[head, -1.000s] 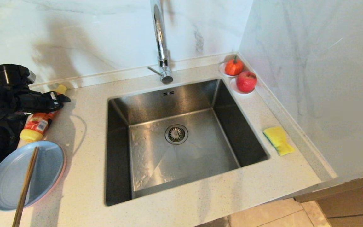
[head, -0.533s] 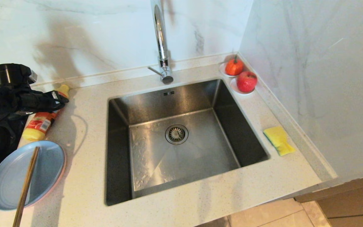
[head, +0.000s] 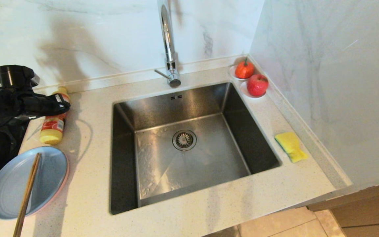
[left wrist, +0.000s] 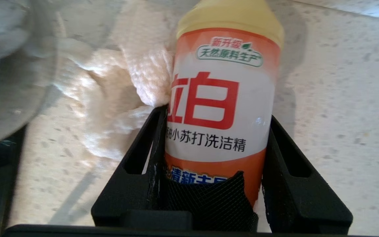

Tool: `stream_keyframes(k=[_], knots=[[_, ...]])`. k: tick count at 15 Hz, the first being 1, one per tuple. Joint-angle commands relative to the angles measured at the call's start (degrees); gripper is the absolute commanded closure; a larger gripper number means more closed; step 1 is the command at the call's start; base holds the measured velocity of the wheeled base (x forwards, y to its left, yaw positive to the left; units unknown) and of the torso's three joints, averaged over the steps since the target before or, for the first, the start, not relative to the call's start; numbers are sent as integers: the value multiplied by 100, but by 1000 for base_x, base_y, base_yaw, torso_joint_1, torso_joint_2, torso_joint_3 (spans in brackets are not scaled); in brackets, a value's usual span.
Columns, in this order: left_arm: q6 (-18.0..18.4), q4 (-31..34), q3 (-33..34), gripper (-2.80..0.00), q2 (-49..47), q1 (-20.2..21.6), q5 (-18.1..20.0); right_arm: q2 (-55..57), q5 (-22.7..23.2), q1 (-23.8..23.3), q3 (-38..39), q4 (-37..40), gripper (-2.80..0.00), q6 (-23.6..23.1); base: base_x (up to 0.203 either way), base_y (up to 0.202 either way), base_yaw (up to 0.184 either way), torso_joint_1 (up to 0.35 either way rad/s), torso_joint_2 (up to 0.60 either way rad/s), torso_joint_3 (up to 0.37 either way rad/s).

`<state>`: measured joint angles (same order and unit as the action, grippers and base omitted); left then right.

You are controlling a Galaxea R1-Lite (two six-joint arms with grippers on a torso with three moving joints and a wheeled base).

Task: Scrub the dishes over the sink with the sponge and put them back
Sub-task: Place the dish soap on the table

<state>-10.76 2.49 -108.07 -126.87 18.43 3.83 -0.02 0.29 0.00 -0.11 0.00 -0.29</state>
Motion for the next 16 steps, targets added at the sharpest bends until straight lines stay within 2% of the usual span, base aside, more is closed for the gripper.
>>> stream_keyframes(k=[1,3,6,7,11,14,16], knots=[[-58,-66,-12,0,258,-19,-21,2,6,0,2,0,0,2,0,0,0,0,0,0],[-62,-332,-4,0,472,-28,-105,2,6,0,5,0,0,-4,0,0,0,0,0,0],[-74,-1018,5,0,593,-132,-906,2,6,0,2,0,0,-1,0,0,0,0,0,0],[-72,-1141,5,0,619,-146,-1020,2,6,0,8,0,0,-1,0,0,0,0,0,0],[-99,-1168,80,0,871,-147,-1080,2,6,0,5,0,0,2,0,0,0,0,0,0],[-127,-1318,121,0,1017,-160,-1679,2,6,0,7,0,0,-2,0,0,0,0,0,0],[-130,-1897,303,0,1103,-202,-1972,2,6,0,2,0,0,-5,0,0,0,0,0,0]])
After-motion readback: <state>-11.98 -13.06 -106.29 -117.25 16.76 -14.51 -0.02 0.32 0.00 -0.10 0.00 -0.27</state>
